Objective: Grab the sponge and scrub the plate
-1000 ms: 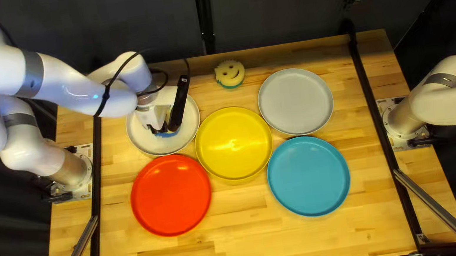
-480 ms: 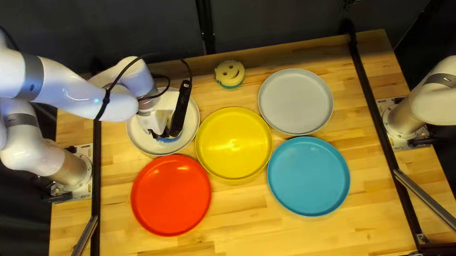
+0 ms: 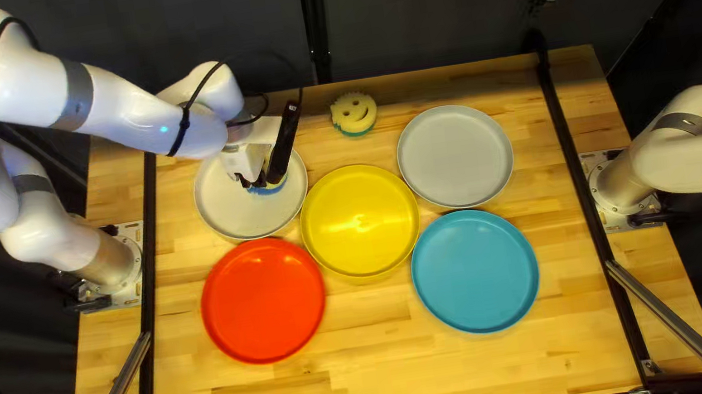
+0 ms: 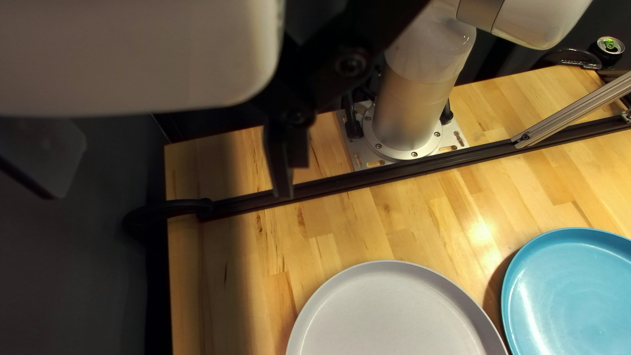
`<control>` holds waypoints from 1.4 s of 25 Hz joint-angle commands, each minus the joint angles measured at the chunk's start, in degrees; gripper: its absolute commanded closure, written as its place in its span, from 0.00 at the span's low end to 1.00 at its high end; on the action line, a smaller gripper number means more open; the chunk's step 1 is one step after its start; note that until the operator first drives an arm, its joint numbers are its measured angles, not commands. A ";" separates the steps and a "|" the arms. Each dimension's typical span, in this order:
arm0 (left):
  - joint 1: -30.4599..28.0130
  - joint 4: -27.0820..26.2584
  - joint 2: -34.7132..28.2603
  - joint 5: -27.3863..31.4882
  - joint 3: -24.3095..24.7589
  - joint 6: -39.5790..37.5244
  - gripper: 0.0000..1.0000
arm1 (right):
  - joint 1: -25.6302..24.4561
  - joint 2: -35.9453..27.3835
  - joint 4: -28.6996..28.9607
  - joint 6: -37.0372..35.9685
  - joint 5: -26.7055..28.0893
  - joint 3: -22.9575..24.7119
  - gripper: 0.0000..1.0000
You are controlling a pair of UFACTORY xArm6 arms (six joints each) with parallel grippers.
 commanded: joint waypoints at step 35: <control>2.31 1.81 -1.28 1.53 0.10 -0.86 1.00 | 0.00 0.00 0.00 0.00 0.00 0.00 0.00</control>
